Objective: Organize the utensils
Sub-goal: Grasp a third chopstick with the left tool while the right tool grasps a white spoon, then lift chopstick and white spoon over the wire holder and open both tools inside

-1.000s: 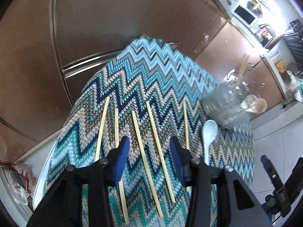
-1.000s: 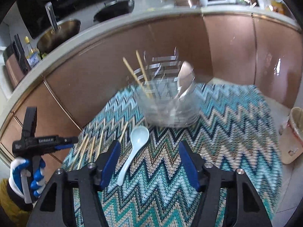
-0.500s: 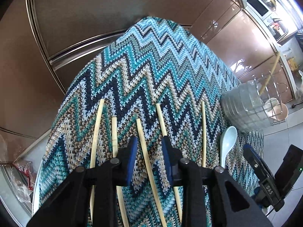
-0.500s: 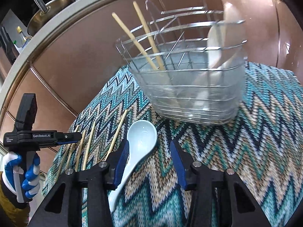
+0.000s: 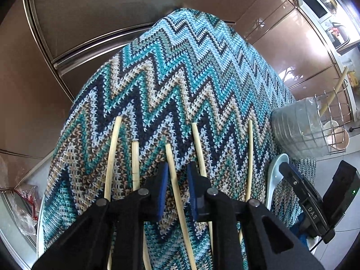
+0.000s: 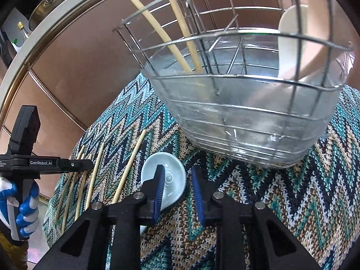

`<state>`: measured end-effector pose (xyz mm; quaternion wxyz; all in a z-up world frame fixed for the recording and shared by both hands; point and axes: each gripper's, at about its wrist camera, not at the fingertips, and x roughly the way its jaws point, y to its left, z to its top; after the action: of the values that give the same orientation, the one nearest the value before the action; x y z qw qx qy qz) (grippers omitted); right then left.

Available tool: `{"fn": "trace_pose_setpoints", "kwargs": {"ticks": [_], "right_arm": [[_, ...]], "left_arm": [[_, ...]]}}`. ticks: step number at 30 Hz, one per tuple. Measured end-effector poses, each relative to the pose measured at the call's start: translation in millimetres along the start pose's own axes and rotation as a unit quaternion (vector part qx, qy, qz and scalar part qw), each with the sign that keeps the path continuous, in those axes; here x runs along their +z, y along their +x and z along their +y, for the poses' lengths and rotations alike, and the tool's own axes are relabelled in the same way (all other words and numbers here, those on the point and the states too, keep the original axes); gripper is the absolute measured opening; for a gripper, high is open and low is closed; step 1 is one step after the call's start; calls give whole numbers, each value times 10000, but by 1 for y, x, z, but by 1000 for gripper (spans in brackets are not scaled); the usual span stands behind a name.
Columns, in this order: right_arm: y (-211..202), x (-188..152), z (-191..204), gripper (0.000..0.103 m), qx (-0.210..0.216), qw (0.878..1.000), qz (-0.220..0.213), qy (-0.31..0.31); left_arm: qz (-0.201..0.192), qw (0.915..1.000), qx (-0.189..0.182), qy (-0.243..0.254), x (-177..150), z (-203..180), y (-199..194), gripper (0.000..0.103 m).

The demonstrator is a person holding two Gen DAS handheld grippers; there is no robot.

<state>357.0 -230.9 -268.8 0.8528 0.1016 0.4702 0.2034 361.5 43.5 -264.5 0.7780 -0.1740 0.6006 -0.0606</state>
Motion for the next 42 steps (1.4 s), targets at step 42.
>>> {"fn": "trace_pose_setpoints", "kwargs": {"ticks": [42], "right_arm": [[-206,-67,70,7,-745,9843,-1529,-476]], "left_arm": [[-1995,9777,-562,350,-94,-15,-161,5]]}}
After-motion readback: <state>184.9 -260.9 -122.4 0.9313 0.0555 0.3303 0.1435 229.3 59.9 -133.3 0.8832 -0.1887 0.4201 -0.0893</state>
